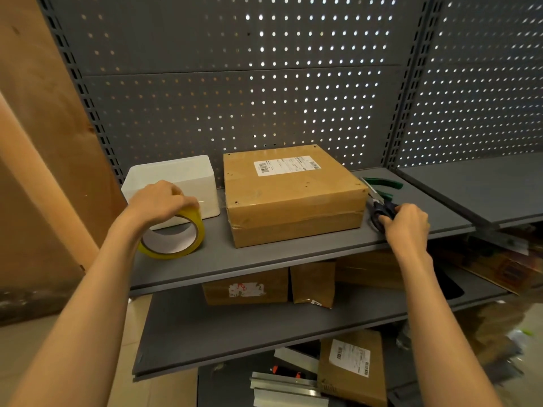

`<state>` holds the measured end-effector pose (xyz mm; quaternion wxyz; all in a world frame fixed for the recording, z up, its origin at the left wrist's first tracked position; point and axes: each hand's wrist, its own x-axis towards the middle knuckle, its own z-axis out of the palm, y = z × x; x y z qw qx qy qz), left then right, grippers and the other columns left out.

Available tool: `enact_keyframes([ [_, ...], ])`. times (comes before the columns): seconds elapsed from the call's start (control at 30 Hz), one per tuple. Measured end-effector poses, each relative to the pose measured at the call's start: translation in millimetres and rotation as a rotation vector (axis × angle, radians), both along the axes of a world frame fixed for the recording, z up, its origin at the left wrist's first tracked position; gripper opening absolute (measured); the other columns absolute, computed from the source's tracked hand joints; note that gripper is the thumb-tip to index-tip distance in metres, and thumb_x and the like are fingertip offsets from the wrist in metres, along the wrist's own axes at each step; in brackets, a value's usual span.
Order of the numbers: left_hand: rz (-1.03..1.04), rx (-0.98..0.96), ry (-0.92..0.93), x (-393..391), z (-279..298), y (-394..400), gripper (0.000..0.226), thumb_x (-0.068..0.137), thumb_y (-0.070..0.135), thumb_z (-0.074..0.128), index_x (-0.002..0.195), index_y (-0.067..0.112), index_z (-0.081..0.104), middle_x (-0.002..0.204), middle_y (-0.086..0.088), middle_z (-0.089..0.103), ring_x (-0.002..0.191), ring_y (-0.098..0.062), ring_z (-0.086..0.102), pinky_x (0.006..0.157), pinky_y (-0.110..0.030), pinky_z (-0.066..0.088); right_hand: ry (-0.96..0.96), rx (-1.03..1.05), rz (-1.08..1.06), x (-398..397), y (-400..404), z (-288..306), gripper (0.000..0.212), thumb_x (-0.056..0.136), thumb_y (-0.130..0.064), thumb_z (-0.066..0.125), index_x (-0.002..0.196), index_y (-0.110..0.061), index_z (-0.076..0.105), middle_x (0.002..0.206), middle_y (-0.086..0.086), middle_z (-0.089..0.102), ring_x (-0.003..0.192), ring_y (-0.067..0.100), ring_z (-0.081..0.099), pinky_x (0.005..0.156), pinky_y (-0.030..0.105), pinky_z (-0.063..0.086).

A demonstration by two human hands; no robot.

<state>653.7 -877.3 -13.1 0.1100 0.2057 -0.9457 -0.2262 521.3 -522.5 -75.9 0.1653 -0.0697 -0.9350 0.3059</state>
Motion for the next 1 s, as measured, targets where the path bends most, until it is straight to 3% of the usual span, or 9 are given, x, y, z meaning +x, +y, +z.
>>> enact_keyframes([
  [0.33, -0.016, 0.095, 0.051, 17, 6, -3, 0.041, 0.083, 0.040, 0.063, 0.067, 0.003, 0.055, 0.067, -0.014, 0.043, 0.064, -0.023, 0.040, 0.056, -0.031, 0.031, -0.044, 0.265, 0.101, -7, -6, 1, 0.026, 0.090, -0.012, 0.059, 0.108, 0.007, 0.056, 0.111, 0.025, 0.057, 0.107, 0.040, 0.051, 0.082, 0.042, 0.045],
  [0.47, 0.038, 0.098, 0.149, 23, 8, -4, 0.049, 0.080, 0.045, 0.067, 0.082, -0.004, 0.066, 0.082, -0.027, 0.060, 0.069, -0.023, 0.048, 0.057, -0.031, 0.035, -0.043, 0.250, 0.116, -9, -3, 0, 0.024, 0.091, -0.013, 0.057, 0.105, 0.006, 0.059, 0.107, 0.024, 0.059, 0.101, 0.039, 0.054, 0.072, 0.038, 0.042],
  [0.53, 0.045, 0.080, 0.187, 25, 12, -3, 0.045, 0.079, 0.044, 0.068, 0.083, -0.001, 0.068, 0.088, -0.024, 0.064, 0.071, -0.022, 0.050, 0.057, -0.030, 0.036, -0.026, 0.236, 0.117, -8, -2, 1, 0.025, 0.092, -0.012, 0.055, 0.108, 0.006, 0.059, 0.108, 0.024, 0.059, 0.101, 0.039, 0.054, 0.070, 0.036, 0.039],
  [0.7, 0.049, 0.024, 0.235, 27, 14, 0, 0.029, 0.082, 0.040, 0.066, 0.085, 0.011, 0.067, 0.084, -0.007, 0.061, 0.067, -0.008, 0.048, 0.054, -0.024, 0.038, 0.168, 0.112, 0.117, 5, -4, 16, 0.031, 0.096, -0.005, 0.045, 0.124, 0.005, 0.051, 0.122, 0.025, 0.054, 0.112, 0.040, 0.051, 0.088, 0.044, 0.043],
  [0.87, 0.045, 0.017, 0.278, 28, 8, 4, 0.029, 0.083, 0.039, 0.065, 0.090, 0.011, 0.066, 0.088, -0.006, 0.059, 0.079, -0.019, 0.051, 0.053, -0.023, 0.036, 0.353, 0.016, 0.253, 22, -30, 37, 0.031, 0.097, -0.010, 0.042, 0.124, -0.001, 0.054, 0.123, 0.016, 0.056, 0.115, 0.030, 0.050, 0.092, 0.038, 0.038],
  [1.0, 0.044, 0.021, 0.313, 29, 6, 4, 0.027, 0.083, 0.037, 0.066, 0.089, 0.011, 0.066, 0.091, -0.008, 0.061, 0.084, -0.023, 0.052, 0.060, -0.030, 0.040, 0.448, 0.102, 0.420, 35, -65, 40, 0.029, 0.099, -0.018, 0.041, 0.120, -0.006, 0.056, 0.114, 0.009, 0.059, 0.106, 0.021, 0.053, 0.088, 0.029, 0.039],
])
